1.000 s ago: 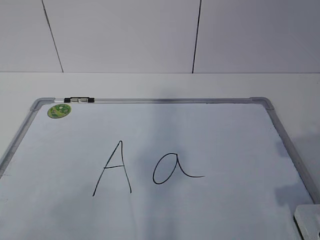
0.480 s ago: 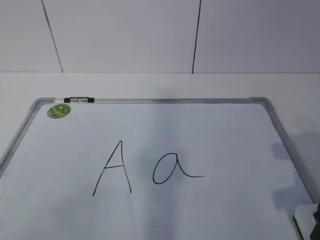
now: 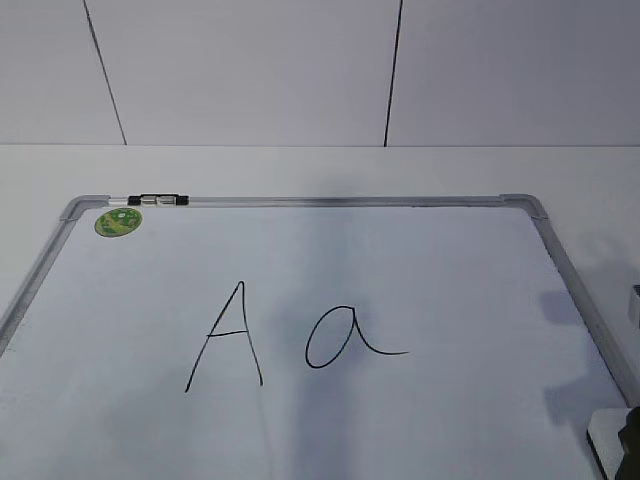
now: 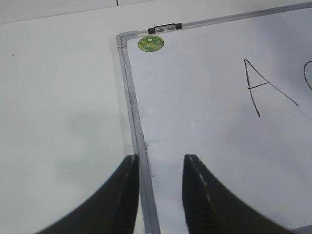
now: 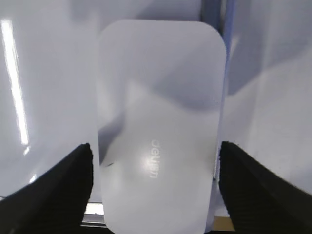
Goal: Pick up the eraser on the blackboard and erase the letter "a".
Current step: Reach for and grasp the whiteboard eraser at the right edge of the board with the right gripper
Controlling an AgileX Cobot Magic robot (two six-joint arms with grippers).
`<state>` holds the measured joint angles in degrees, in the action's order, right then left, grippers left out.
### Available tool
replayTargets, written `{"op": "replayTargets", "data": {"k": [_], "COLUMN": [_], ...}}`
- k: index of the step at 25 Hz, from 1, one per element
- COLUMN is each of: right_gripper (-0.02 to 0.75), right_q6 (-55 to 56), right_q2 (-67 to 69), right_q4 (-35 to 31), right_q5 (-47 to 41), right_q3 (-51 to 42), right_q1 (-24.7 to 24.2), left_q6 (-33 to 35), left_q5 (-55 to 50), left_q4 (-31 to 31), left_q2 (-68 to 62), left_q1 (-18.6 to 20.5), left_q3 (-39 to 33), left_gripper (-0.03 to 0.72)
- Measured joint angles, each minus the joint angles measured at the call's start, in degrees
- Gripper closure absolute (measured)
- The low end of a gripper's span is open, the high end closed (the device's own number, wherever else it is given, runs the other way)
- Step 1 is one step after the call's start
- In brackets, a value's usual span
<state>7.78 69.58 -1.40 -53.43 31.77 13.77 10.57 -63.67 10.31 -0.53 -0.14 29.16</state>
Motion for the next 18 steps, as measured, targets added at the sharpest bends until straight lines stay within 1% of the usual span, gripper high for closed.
{"op": "replayTargets", "data": {"k": [8,18], "right_gripper": [0.119,0.117], "right_q6": [-0.1,-0.1], "right_q2": [0.2,5.1], "right_q4": [0.0,0.0], "right_q5": [0.2,2.0], "right_q3": [0.0,0.0], "right_q1": [0.0,0.0], "left_q6": [0.0,0.0], "left_q5": [0.0,0.0], "left_q4": [0.0,0.0], "left_q2": [0.0,0.0], "left_q1": [0.0,0.0], "left_q3": [0.0,0.0], "left_gripper": [0.453,0.453]}}
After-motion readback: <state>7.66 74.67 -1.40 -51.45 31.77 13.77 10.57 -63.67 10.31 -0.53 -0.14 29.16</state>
